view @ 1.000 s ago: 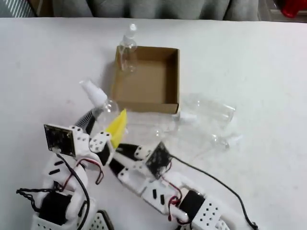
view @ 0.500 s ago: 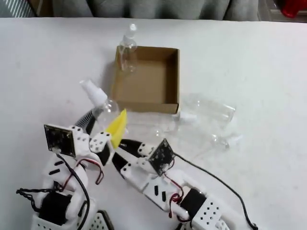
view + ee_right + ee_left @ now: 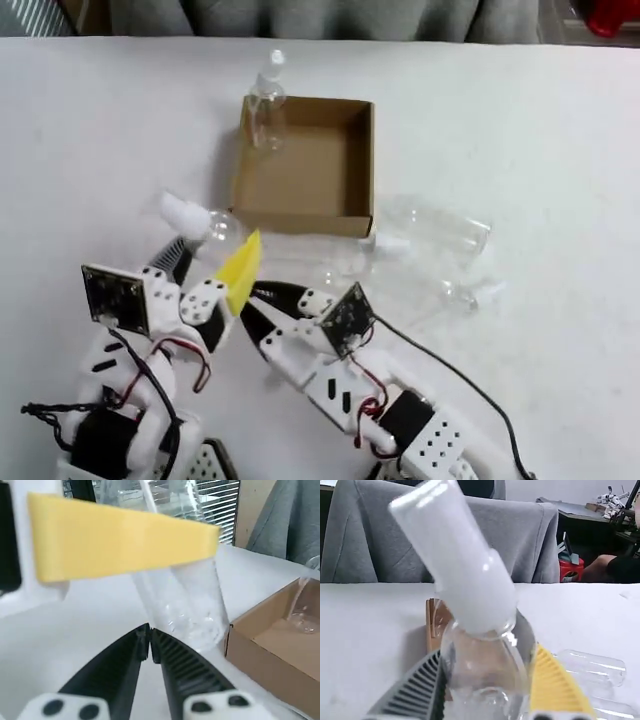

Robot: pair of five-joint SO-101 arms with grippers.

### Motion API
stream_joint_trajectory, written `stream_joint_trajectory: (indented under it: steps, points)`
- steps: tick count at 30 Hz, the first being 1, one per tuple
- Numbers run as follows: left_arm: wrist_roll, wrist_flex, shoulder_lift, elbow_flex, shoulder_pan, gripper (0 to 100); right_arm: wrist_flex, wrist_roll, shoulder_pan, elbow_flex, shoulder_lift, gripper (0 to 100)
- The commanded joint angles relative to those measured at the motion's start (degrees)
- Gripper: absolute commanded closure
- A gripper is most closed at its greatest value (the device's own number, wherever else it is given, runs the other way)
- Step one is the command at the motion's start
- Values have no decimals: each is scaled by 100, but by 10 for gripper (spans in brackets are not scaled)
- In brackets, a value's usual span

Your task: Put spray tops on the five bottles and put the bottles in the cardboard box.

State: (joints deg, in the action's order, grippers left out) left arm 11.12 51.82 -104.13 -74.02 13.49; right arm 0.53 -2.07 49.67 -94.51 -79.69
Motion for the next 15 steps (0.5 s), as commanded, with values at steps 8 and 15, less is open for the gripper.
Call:
stream_joint_trajectory:
  steps: [8,15]
  points:
    - [-70,-914,-75,-360,-347,980,760,53,-286,501,-4,983]
    - [-360,-1336,-40,-475,-426,980,1947,730,-804,651,-13,983]
